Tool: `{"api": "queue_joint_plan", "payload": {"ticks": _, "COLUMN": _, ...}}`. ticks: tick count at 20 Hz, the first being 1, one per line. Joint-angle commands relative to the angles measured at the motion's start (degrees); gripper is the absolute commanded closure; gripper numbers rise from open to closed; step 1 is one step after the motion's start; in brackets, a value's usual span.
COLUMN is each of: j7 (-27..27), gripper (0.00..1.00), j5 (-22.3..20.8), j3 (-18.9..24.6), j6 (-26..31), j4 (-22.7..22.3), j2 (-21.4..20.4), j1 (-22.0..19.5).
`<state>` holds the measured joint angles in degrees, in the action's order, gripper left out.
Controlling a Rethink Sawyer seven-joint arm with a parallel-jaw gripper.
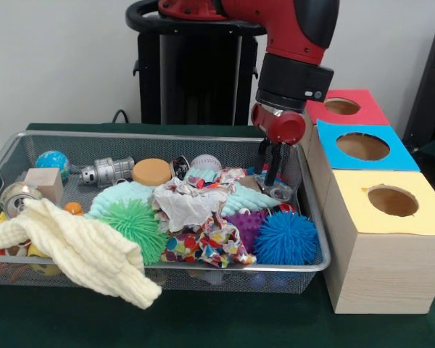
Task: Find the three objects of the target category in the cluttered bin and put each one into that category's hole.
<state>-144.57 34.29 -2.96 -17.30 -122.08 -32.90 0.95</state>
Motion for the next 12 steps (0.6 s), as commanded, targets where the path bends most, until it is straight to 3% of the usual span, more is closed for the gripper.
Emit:
{"api": "queue_joint_plan", "payload": {"ticks": 1, "j7": -16.5, "gripper": 0.00, "j5": 3.4, "j3": 5.6, "j6": -4.1, "j4": 6.2, "j2": 2.4, "j1": -1.0}}
{"api": "queue_joint_plan", "payload": {"ticks": 12, "j7": -17.6, "gripper": 0.00, "j5": 3.3, "j3": 5.9, "j6": -4.4, "j4": 3.2, "j2": 1.0, "j1": -0.7}}
